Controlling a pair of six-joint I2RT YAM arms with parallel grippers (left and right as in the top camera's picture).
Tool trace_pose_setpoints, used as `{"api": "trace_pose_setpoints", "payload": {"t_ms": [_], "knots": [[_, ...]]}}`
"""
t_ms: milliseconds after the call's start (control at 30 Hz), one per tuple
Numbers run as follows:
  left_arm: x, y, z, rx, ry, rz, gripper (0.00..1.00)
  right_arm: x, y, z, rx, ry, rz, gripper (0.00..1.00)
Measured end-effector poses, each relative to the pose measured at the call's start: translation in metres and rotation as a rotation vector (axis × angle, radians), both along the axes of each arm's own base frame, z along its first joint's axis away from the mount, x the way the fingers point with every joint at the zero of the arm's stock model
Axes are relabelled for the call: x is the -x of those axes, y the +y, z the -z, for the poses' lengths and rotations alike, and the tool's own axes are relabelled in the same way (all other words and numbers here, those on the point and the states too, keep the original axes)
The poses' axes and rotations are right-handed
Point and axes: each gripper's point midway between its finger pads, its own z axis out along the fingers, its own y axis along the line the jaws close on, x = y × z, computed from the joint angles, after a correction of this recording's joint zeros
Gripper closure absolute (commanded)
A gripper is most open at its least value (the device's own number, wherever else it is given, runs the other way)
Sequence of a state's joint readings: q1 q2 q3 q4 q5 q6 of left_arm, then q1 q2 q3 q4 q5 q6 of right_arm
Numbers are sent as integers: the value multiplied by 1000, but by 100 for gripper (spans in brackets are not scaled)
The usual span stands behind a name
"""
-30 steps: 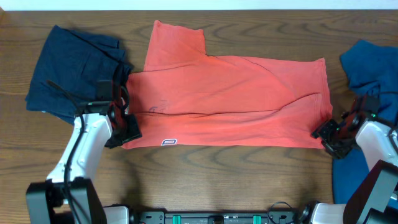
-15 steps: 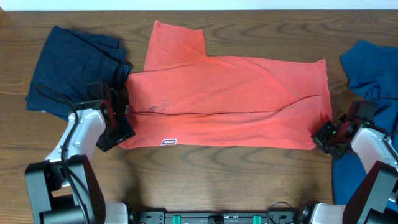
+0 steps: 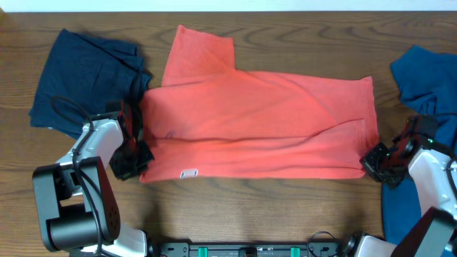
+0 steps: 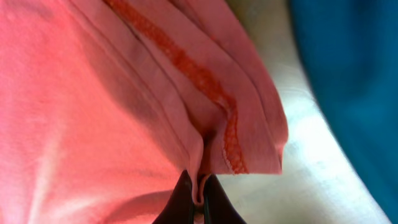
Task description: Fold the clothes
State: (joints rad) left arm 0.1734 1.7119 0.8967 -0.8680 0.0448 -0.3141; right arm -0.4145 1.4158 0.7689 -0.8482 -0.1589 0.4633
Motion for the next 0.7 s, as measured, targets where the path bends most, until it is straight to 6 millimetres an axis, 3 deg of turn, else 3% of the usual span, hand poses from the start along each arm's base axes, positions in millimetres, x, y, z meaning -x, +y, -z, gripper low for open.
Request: {"api": "trace_pose_setpoints", "payload": {"t_ms": [200, 467, 567, 700], "knots": [[35, 6, -20, -1, 112, -37, 94, 26, 3, -13, 19, 69, 2, 99], [37, 7, -50, -23, 22, -39, 87, 45, 6, -15, 16, 150, 0, 98], [37, 7, -54, -24, 12, -41, 94, 50, 7, -18, 13, 172, 0, 99], [38, 6, -55, -22, 16, -44, 94, 50, 6, -26, 13, 183, -5, 98]]}}
